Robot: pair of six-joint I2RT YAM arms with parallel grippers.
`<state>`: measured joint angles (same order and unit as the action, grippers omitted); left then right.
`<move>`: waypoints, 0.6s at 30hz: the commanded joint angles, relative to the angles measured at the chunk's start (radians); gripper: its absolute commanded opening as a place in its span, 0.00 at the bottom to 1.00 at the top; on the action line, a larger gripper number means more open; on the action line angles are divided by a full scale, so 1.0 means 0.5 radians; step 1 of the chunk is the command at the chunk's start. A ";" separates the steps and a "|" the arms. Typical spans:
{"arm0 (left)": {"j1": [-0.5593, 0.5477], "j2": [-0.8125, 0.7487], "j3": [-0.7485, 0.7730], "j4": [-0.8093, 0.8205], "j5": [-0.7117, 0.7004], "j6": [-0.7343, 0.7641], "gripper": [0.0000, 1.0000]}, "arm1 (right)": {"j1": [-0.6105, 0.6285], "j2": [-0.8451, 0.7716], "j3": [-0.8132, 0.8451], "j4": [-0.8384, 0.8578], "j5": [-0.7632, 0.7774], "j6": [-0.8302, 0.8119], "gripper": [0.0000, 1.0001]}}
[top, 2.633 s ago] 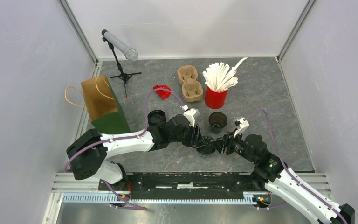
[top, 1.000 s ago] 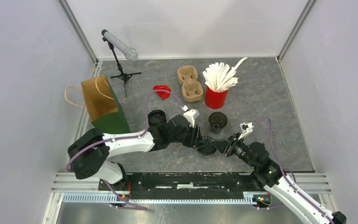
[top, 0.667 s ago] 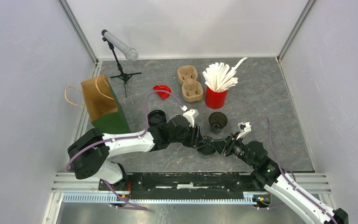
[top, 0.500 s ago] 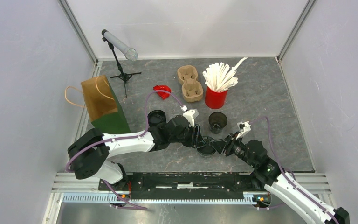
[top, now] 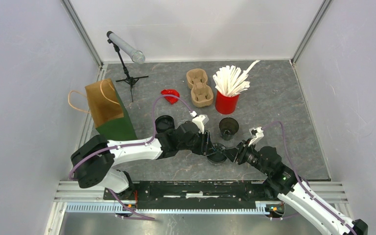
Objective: Pack the takeout coffee
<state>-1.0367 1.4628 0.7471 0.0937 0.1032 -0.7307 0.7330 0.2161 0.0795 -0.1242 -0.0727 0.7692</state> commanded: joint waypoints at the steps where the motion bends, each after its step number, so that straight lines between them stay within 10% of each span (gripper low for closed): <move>1: 0.000 0.120 -0.136 -0.614 -0.262 0.069 0.50 | 0.013 0.049 0.050 -0.236 -0.059 -0.020 0.44; 18: -0.004 0.110 -0.144 -0.717 -0.378 0.035 0.49 | 0.013 -0.037 -0.295 -0.150 -0.181 0.117 0.27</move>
<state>-1.0447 1.4517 0.7471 0.0696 0.0723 -0.7452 0.7326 0.2123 0.0750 -0.1379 -0.0845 0.8135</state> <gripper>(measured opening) 0.492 0.349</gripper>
